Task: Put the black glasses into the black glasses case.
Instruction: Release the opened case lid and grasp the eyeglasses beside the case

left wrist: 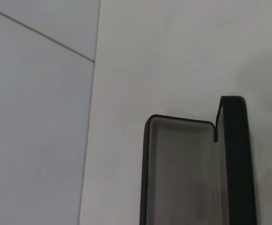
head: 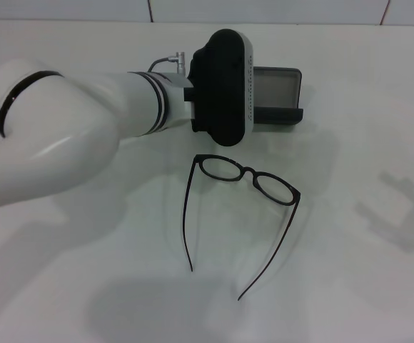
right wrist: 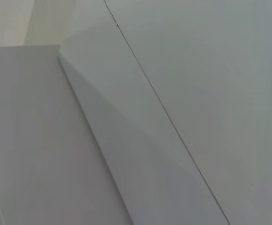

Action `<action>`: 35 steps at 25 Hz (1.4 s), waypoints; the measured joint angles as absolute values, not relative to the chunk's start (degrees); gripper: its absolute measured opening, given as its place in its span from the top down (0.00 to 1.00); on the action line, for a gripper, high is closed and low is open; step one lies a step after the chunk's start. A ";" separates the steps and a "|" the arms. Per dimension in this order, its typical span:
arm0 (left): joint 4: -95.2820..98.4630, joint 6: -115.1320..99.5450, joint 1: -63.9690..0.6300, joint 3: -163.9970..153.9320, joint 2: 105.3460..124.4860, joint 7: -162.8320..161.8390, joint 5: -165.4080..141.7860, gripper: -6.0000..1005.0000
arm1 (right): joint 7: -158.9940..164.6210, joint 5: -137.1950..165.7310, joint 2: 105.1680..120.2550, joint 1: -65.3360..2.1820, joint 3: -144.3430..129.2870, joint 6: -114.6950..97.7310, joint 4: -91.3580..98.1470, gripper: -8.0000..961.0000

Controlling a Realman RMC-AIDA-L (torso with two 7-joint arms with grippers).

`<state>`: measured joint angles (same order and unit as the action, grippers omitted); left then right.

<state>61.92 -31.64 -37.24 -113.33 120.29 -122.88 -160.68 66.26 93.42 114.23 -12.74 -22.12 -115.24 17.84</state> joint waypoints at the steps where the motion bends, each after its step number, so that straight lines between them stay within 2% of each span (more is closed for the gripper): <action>1: 61.82 -31.64 -37.29 -113.50 120.27 -122.87 -160.71 0.99 | 66.26 93.42 114.25 -12.74 -22.09 -115.11 17.84 0.09; 35: 66.73 -39.09 -35.86 -118.20 120.29 -122.92 -162.27 0.99 | 64.86 93.43 114.27 -12.53 -22.21 -115.10 16.52 0.10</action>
